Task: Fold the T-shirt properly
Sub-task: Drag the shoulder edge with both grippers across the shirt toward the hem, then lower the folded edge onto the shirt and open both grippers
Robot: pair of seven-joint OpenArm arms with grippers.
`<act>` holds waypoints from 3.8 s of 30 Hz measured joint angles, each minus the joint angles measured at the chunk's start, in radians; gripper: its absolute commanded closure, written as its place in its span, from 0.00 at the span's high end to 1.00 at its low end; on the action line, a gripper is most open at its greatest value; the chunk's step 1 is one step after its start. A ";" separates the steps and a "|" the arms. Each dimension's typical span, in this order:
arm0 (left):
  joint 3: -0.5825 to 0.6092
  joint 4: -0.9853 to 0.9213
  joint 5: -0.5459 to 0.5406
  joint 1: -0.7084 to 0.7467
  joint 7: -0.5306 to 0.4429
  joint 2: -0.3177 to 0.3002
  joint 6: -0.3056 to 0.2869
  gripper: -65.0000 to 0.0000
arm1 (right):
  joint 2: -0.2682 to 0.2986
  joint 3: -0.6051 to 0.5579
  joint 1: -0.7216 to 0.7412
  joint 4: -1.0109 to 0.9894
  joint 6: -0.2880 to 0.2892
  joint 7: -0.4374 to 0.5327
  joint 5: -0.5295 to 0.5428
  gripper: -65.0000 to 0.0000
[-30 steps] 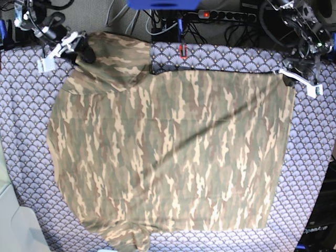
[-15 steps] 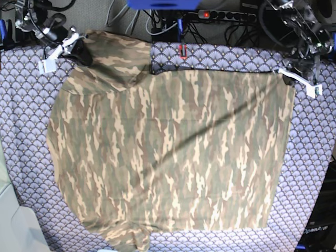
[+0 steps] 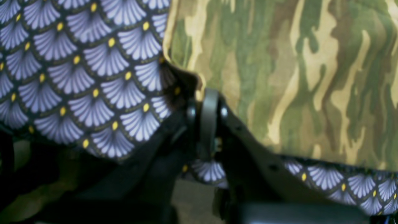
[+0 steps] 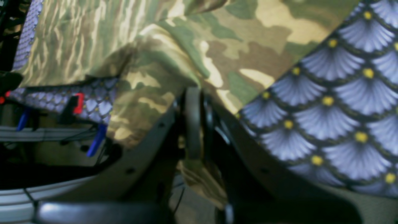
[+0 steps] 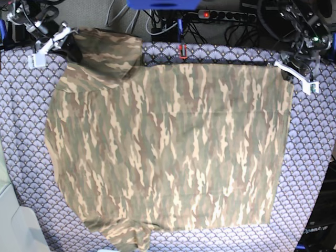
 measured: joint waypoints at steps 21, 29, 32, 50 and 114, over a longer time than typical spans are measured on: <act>0.000 0.003 -0.004 0.040 0.000 0.001 -0.003 0.00 | -0.027 0.095 -0.107 0.014 0.004 0.001 0.003 0.00; 0.001 0.005 -0.003 0.032 -0.004 0.001 -0.003 0.00 | -0.035 0.107 -0.110 0.102 0.003 -0.002 0.002 0.00; 0.000 0.036 0.006 0.008 0.013 0.001 0.001 0.00 | -0.035 0.107 -0.107 0.129 0.001 -0.011 -0.002 0.00; 0.004 0.113 0.216 -0.193 0.135 0.014 0.002 0.00 | 0.026 0.100 0.077 0.139 0.012 -0.107 -0.004 0.00; 0.279 -0.303 0.521 -0.629 -0.013 -0.022 0.005 0.00 | 0.060 -0.103 0.846 -0.295 0.019 -0.212 -0.555 0.00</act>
